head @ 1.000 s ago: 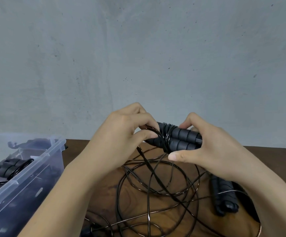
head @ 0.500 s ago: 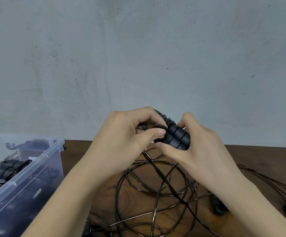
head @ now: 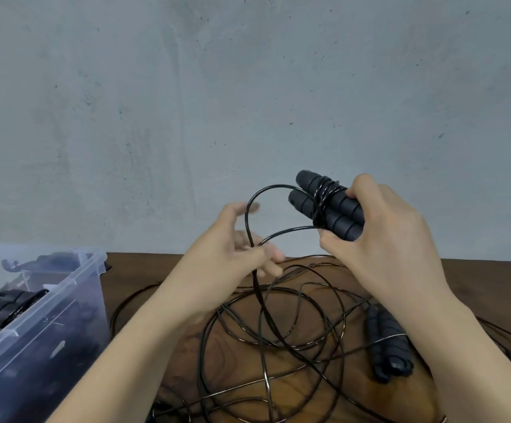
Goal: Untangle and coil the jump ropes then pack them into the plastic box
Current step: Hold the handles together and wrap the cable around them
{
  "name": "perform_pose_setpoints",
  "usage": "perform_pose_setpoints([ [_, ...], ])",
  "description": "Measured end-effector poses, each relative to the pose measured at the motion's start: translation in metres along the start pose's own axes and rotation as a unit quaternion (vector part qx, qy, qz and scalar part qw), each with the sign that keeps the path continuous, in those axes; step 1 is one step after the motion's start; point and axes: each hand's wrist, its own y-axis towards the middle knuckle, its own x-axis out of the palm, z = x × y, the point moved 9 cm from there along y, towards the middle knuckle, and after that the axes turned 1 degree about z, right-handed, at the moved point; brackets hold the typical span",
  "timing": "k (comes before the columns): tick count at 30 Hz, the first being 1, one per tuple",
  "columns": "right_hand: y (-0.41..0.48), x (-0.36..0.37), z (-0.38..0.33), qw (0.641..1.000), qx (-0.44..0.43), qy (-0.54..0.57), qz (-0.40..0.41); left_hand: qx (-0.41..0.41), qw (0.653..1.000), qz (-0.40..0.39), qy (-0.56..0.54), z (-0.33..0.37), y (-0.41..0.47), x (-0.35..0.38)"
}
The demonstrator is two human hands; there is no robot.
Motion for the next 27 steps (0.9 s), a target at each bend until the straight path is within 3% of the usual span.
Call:
perform_pose_setpoints([
  [2, 0.003, -0.006, 0.005, 1.0, 0.001, -0.004, 0.013, -0.023, 0.997, -0.05, -0.063, -0.005, -0.003, 0.016],
  [8, 0.026, -0.022, 0.025, 0.999, 0.025, -0.012, 0.028, -0.006, 0.993, -0.117, 0.008, -0.01, -0.007, 0.038],
  [14, 0.066, -0.031, 0.012, 0.998, -0.011, -0.053, 0.009, -0.036, 0.974, -0.106, 0.199, -0.039, 0.002, 0.027],
  [17, 0.078, -0.034, 0.014, 0.998, -0.013, -0.064, 0.007, -0.047, 0.986, -0.084, 0.136, -0.045, 0.003, 0.015],
  [19, 0.081, -0.031, 0.014, 0.998, -0.018, -0.067, 0.004, -0.054, 0.995, -0.077, 0.032, -0.042, 0.001, 0.005],
  [23, 0.078, -0.018, 0.02, 0.997, -0.011, -0.075, -0.013, -0.026, 0.979, -0.122, -0.158, -0.01, -0.009, -0.011],
  [27, 0.071, 0.002, 0.022, 0.996, -0.01, -0.083, -0.042, 0.018, 0.967, -0.154, -0.204, 0.031, -0.02, -0.025],
])
